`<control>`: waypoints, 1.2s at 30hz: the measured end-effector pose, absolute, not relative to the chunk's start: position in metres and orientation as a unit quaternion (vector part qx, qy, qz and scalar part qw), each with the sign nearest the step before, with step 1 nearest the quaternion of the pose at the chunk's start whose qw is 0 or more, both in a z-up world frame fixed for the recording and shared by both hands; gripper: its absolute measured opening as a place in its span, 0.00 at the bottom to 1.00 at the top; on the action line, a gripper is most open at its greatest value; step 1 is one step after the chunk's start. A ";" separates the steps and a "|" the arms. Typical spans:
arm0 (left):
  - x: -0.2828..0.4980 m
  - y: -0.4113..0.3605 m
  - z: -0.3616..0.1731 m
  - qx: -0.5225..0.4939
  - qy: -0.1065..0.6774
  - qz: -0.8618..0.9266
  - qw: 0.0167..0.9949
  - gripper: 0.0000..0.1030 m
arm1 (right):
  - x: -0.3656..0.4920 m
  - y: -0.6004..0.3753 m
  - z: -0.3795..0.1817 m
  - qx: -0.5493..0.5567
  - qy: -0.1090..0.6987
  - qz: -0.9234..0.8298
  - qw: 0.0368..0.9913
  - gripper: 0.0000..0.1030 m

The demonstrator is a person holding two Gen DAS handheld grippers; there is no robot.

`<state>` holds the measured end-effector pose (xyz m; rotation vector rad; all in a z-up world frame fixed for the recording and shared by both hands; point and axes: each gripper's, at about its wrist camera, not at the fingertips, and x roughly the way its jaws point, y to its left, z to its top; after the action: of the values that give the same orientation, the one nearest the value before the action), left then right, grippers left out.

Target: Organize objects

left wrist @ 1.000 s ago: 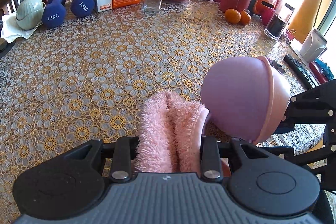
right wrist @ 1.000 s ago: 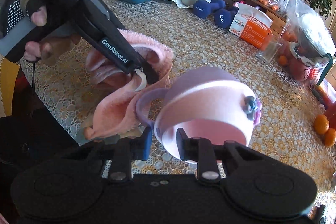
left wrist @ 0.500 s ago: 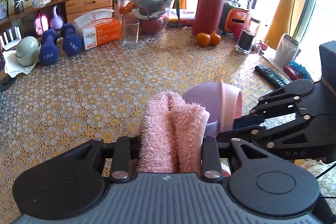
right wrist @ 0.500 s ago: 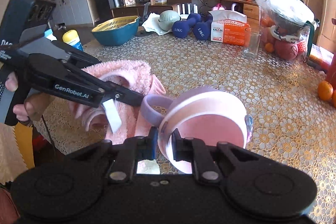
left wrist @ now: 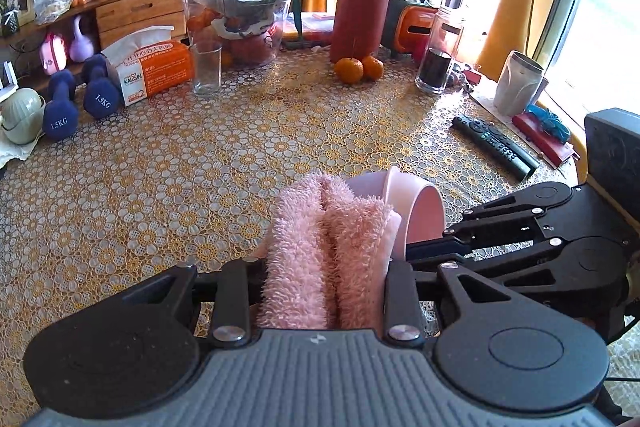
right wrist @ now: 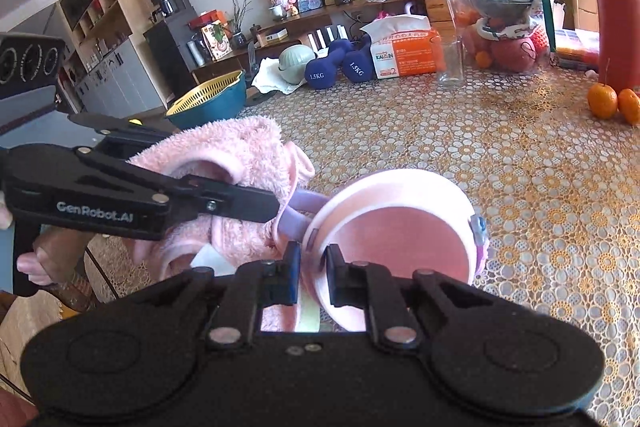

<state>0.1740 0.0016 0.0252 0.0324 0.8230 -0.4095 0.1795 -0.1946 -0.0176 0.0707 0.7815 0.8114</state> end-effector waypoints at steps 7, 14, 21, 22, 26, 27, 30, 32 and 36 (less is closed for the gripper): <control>0.193 -0.002 0.019 0.030 0.412 -0.159 0.897 0.29 | 0.181 -0.207 -0.016 0.063 0.359 0.393 0.844 0.00; 0.199 -0.001 0.012 0.036 0.427 -0.137 0.893 0.29 | 0.187 -0.217 -0.019 0.072 0.358 0.374 0.853 0.00; 0.198 -0.006 0.017 0.046 0.424 -0.137 0.894 0.30 | 0.193 -0.224 -0.018 0.069 0.353 0.353 0.864 0.00; 0.199 -0.007 0.017 0.048 0.423 -0.138 0.894 0.30 | 0.195 -0.225 -0.017 0.070 0.352 0.350 0.866 0.00; 0.205 -0.013 0.020 0.055 0.419 -0.142 0.895 0.30 | 0.209 -0.230 -0.014 0.073 0.352 0.339 0.870 0.02; 0.208 -0.015 0.021 0.057 0.419 -0.142 0.895 0.30 | 0.212 -0.231 -0.013 0.072 0.351 0.337 0.871 0.03; 0.219 -0.019 0.024 0.060 0.417 -0.144 0.896 0.29 | 0.224 -0.236 -0.011 0.069 0.351 0.329 0.874 0.05; 0.226 -0.022 0.024 0.062 0.416 -0.144 0.896 0.30 | 0.233 -0.240 -0.010 0.073 0.354 0.325 0.874 0.07; 0.241 -0.026 0.019 0.064 0.422 -0.145 0.893 0.30 | 0.245 -0.243 -0.012 0.076 0.363 0.332 0.867 0.11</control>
<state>0.2410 -0.0263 0.0192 0.1320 0.8763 -0.3000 0.2454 -0.2432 -0.0119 0.1588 0.7595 0.6951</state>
